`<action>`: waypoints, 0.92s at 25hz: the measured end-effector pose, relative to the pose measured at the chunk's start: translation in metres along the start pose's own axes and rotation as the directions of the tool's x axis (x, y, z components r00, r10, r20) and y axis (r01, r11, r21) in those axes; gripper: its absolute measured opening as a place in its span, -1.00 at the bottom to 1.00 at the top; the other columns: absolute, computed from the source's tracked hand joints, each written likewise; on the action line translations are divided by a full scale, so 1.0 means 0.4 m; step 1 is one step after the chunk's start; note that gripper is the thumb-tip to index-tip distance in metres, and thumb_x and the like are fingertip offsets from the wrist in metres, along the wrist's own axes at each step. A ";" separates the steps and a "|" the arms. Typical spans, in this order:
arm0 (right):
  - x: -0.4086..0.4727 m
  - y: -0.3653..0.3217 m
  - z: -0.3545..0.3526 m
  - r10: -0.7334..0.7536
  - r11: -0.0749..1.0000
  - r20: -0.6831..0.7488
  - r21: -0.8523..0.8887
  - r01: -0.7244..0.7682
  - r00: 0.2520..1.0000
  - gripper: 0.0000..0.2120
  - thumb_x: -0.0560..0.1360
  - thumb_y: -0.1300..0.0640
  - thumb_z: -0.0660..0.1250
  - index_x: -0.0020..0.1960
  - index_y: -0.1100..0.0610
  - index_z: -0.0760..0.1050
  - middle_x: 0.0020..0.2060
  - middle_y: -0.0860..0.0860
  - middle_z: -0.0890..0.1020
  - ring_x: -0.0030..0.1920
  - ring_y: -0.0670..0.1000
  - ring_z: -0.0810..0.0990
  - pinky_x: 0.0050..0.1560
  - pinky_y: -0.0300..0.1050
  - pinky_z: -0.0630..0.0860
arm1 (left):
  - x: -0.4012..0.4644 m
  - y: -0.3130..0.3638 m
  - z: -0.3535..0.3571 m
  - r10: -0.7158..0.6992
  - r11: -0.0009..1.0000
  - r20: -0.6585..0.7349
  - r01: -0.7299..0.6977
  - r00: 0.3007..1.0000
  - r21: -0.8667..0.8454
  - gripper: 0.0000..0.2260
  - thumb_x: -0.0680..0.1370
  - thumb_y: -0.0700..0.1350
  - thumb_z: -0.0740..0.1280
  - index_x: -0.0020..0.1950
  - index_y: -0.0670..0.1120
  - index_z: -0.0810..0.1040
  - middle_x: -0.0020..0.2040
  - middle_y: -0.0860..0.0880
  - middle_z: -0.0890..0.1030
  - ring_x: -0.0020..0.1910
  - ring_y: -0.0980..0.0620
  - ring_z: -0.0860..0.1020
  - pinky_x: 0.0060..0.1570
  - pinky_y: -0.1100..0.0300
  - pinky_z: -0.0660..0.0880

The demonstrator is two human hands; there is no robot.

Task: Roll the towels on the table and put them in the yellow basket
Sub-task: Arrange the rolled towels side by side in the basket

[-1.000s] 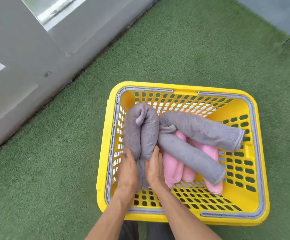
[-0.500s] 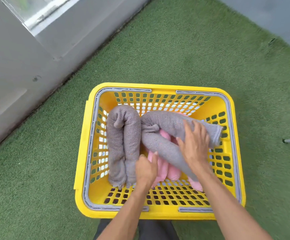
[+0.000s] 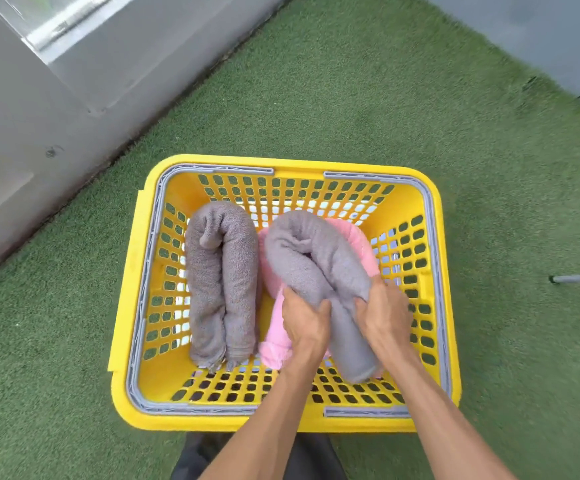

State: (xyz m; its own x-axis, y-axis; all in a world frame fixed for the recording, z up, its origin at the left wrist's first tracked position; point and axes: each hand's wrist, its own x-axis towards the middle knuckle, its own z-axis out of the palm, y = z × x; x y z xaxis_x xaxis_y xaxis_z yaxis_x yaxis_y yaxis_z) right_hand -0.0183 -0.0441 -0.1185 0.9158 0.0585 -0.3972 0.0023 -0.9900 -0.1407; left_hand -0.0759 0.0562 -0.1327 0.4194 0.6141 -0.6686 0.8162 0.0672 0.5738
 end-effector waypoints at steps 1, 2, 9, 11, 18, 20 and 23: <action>-0.035 0.016 -0.005 0.030 0.994 0.016 0.102 -0.031 0.999 -0.65 0.51 0.08 0.34 0.21 0.22 0.41 0.05 0.19 0.55 0.09 0.26 0.52 -0.04 0.09 0.48 | -0.018 -0.009 -0.023 0.102 0.995 0.003 -0.102 0.995 0.009 -0.43 0.40 -0.12 0.45 0.34 -0.21 0.33 0.22 -0.19 0.53 0.23 -0.18 0.48 0.20 0.07 0.39; -0.068 0.029 -0.010 0.056 0.979 0.031 0.195 -0.061 0.998 -0.65 0.50 0.09 0.36 0.21 0.24 0.42 0.03 0.19 0.57 0.08 0.25 0.54 -0.04 0.06 0.48 | -0.034 -0.017 -0.051 0.200 0.980 0.003 -0.200 0.980 0.010 -0.43 0.40 -0.14 0.44 0.36 -0.19 0.34 0.24 -0.15 0.52 0.25 -0.13 0.46 0.23 0.11 0.35; -0.203 -0.162 0.020 -0.090 0.828 0.058 0.559 0.043 0.994 -0.70 0.42 0.11 0.43 0.08 0.15 0.43 -0.03 0.08 0.62 0.01 0.12 0.57 -0.03 -0.02 0.48 | -0.013 -0.032 -0.349 0.490 0.869 -0.160 -0.465 0.857 0.168 -0.44 0.49 -0.20 0.37 0.46 -0.09 0.27 0.27 -0.05 0.45 0.25 0.00 0.41 0.26 0.21 0.32; -0.218 -0.275 0.077 -0.131 0.809 0.080 0.584 0.060 0.988 -0.70 0.42 0.12 0.43 0.08 0.15 0.43 -0.02 0.09 0.61 0.02 0.10 0.55 0.00 -0.02 0.45 | 0.041 -0.072 -0.432 0.488 0.858 -0.194 -0.427 0.851 0.287 -0.41 0.53 -0.25 0.30 0.52 -0.12 0.15 0.28 -0.14 0.40 0.25 -0.08 0.37 0.25 0.20 0.27; -0.242 -0.388 0.216 -0.140 0.806 0.197 0.591 -0.004 0.970 -0.63 0.41 0.25 0.34 0.17 0.16 0.33 0.05 0.12 0.58 0.09 0.13 0.56 0.06 0.01 0.50 | 0.056 -0.191 -0.434 0.395 0.716 0.075 -0.358 0.916 0.599 -0.38 0.55 -0.27 0.24 0.55 -0.17 0.03 0.49 -0.28 0.12 0.42 -0.26 0.24 0.32 -0.09 0.36; -0.228 -0.352 0.178 -0.163 0.825 0.231 0.565 0.004 0.959 -0.59 0.43 0.16 0.37 0.25 0.11 0.38 0.12 0.04 0.58 0.14 0.04 0.54 0.14 -0.07 0.47 | 0.056 -0.184 -0.444 0.434 0.724 0.021 -0.363 0.900 0.587 -0.44 0.53 -0.26 0.27 0.51 -0.18 0.17 0.40 -0.24 0.24 0.26 -0.26 0.36 0.18 -0.11 0.46; -0.209 -0.267 0.117 -0.048 0.831 0.193 0.552 -0.069 0.980 -0.60 0.47 0.12 0.37 0.28 0.09 0.41 0.12 0.06 0.55 0.13 0.04 0.52 0.16 -0.09 0.44 | 0.033 -0.153 -0.430 0.593 0.678 0.022 -0.514 0.805 0.525 -0.65 0.54 -0.21 0.29 0.33 -0.16 0.42 0.21 -0.15 0.39 0.05 -0.15 0.42 0.03 -0.07 0.48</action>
State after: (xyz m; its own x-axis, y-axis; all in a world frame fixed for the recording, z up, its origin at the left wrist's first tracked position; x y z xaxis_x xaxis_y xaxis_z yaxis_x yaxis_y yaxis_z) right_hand -0.1138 0.0627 -0.1126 0.8198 0.1292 -0.5579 -0.2829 -0.7557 -0.5906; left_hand -0.1887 0.1954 -0.0951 0.8302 0.5172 -0.2082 0.5468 -0.6829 0.4843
